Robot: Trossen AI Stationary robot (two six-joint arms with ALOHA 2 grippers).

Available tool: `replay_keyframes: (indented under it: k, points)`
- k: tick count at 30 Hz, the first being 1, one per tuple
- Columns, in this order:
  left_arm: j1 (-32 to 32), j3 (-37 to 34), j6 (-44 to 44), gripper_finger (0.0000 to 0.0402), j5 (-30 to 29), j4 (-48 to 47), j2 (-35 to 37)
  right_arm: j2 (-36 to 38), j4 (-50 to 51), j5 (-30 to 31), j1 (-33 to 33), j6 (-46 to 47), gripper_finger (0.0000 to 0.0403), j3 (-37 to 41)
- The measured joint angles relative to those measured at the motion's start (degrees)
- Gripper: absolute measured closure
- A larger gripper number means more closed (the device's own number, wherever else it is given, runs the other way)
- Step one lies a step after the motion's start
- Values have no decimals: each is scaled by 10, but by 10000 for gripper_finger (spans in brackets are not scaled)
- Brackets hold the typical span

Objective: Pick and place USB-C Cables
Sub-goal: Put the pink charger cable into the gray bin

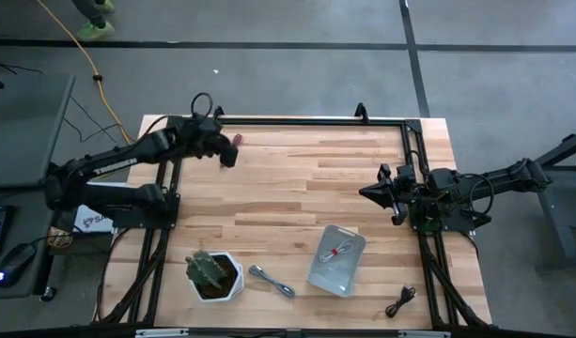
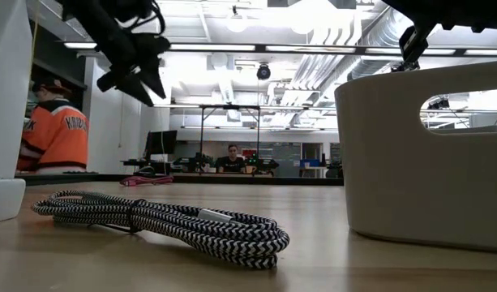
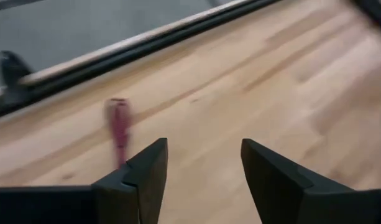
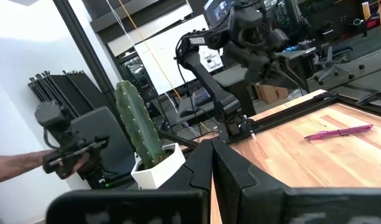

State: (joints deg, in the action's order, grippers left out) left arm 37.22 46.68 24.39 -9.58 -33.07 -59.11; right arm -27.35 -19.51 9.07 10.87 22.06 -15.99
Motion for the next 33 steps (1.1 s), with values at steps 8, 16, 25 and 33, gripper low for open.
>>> replay_keyframes:
  k: [8, 16, 25, 33]
  points:
    - [63, 47, -21, 213, -14, -49, -100, 0, 0, 9, 0, 0, 403, 0]
    - [89, 47, -21, 213, -11, -44, -186, 0, 13, 9, 0, 21, 403, 0]
    - [93, 48, -15, 213, -11, -43, -276, 0, 15, 9, 0, 25, 403, 0]
    - [93, 48, 10, 213, -12, -40, -339, 0, 16, 9, 0, 25, 403, 0]
